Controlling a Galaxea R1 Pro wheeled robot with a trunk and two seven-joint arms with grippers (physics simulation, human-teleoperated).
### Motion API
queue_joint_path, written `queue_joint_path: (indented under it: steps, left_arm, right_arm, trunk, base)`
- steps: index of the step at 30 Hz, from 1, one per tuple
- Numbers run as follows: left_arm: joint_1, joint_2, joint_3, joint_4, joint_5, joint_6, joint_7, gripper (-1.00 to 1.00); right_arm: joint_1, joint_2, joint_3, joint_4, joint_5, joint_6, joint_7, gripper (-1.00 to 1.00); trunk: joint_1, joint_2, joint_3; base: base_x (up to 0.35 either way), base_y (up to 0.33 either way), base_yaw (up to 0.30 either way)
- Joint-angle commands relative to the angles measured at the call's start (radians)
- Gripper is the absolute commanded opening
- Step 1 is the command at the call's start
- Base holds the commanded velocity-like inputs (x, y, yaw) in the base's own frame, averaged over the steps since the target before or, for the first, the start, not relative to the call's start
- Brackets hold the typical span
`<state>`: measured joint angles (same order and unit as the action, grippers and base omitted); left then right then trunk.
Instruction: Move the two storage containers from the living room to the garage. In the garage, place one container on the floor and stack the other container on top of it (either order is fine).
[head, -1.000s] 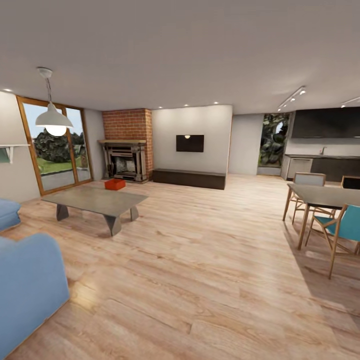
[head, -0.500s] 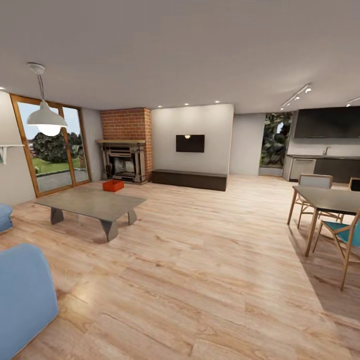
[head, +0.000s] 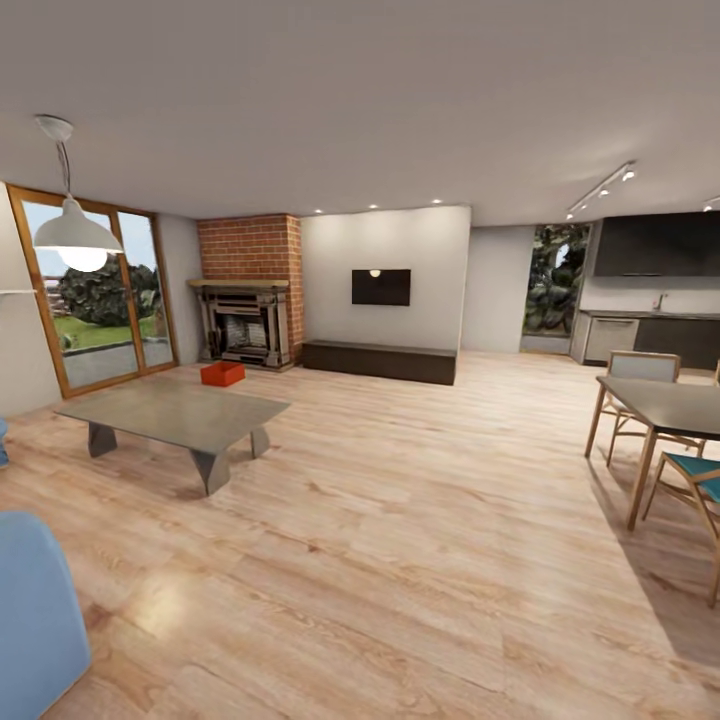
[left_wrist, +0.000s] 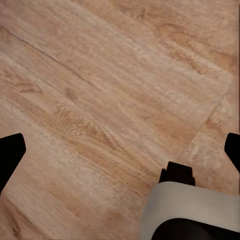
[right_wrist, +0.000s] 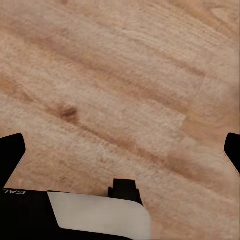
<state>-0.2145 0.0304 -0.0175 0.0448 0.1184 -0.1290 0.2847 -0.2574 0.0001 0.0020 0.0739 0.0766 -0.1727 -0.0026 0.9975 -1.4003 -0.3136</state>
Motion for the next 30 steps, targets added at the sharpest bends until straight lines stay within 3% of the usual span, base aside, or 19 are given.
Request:
queue_joint_path:
  steps: [1, 30]
  left_arm:
    - [-0.002, 0.000, -0.002, 0.004, 0.010, -0.009, -0.001, 1.00]
    - [-0.002, -0.001, -0.002, 0.004, 0.008, -0.009, -0.004, 1.00]
  right_arm:
    - [-0.002, 0.000, -0.001, 0.004, 0.008, -0.007, 0.000, 1.00]
    - [-0.002, 0.000, -0.001, 0.004, 0.008, -0.007, 0.000, 1.00]
  trunk:
    - [0.001, -0.001, -0.001]
    - [0.001, -0.001, -0.001]
  base:
    - [0.341, 0.000, 0.000]
    - [0.341, 0.000, 0.000]
